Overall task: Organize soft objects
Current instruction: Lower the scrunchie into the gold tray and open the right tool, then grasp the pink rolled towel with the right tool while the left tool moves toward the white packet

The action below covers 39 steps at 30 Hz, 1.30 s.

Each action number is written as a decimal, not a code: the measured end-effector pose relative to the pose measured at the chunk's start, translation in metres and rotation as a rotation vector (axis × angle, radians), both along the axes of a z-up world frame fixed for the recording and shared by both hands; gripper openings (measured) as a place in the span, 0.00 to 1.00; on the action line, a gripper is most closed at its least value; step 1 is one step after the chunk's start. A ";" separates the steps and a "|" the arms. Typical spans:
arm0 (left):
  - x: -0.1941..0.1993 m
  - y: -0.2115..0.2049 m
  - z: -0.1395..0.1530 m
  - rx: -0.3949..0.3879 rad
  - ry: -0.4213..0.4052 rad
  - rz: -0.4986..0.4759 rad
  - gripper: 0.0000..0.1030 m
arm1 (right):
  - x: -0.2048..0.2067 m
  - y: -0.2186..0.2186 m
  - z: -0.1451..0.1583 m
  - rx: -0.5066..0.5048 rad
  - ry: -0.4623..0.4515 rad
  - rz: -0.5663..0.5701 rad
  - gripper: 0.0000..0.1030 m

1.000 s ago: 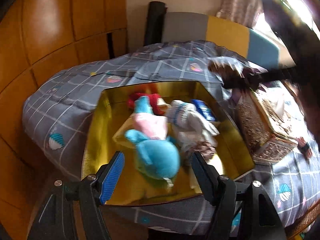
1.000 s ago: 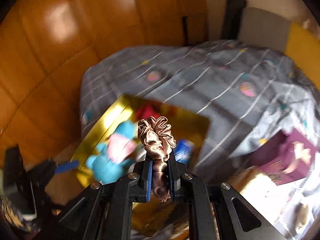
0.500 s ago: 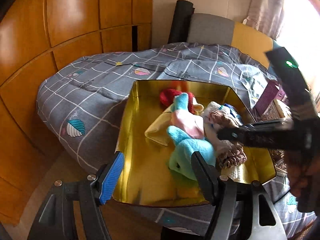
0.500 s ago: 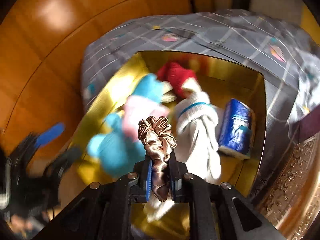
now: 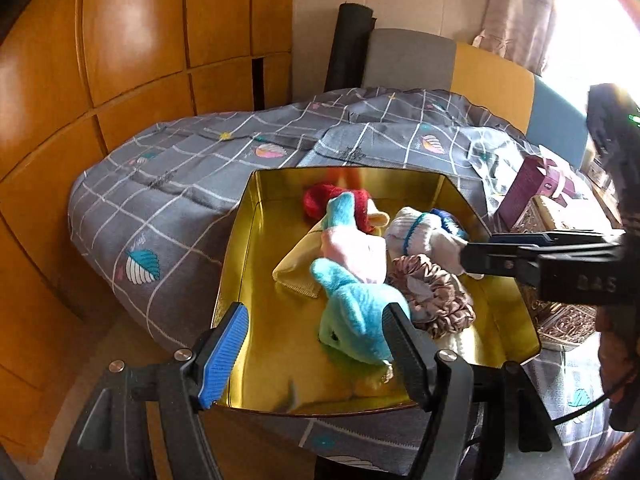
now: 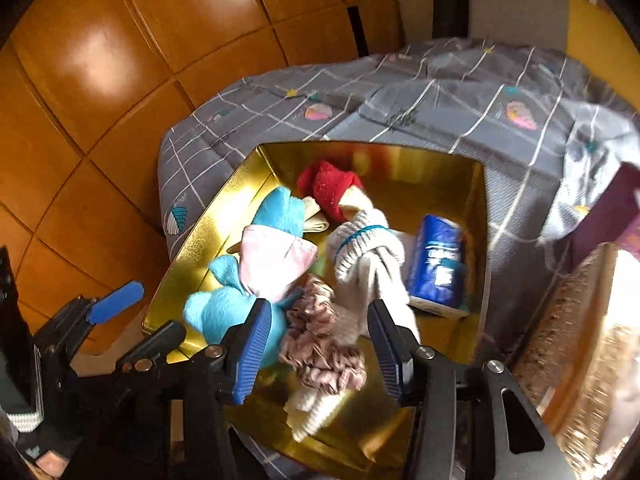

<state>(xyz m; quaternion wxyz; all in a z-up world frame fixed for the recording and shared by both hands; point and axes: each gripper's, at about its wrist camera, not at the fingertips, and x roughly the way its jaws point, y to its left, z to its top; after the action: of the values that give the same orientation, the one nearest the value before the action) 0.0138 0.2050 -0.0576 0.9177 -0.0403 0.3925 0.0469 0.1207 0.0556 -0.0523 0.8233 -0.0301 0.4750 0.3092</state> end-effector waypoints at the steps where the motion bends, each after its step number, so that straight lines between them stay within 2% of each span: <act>1: 0.000 -0.002 0.002 0.007 -0.005 -0.003 0.68 | -0.004 -0.004 0.005 -0.005 -0.019 -0.002 0.50; 7: -0.003 -0.017 0.018 0.044 -0.042 -0.042 0.68 | -0.028 -0.043 0.032 -0.012 -0.149 -0.032 0.57; 10: -0.004 -0.027 0.023 0.064 -0.057 -0.068 0.68 | -0.034 -0.068 0.043 -0.018 -0.191 -0.074 0.58; 20: -0.007 -0.064 0.035 0.127 -0.088 -0.161 0.68 | -0.048 -0.180 0.061 -0.040 -0.245 -0.299 0.63; 28: -0.007 -0.095 0.046 0.137 -0.110 -0.248 0.68 | -0.054 -0.276 0.044 -0.112 -0.190 -0.498 0.69; 34: -0.007 -0.115 0.057 0.095 -0.131 -0.328 0.68 | -0.055 -0.363 0.024 -0.187 -0.078 -0.626 0.85; 39: -0.005 -0.135 0.064 0.071 -0.139 -0.391 0.68 | -0.056 -0.436 0.001 -0.289 0.037 -0.726 0.90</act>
<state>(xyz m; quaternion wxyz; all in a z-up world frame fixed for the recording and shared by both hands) 0.0085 0.0704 0.0061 0.9350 0.0658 0.3269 -0.1209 0.0648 -0.3805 -0.0512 0.8577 0.0300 0.5082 -0.0717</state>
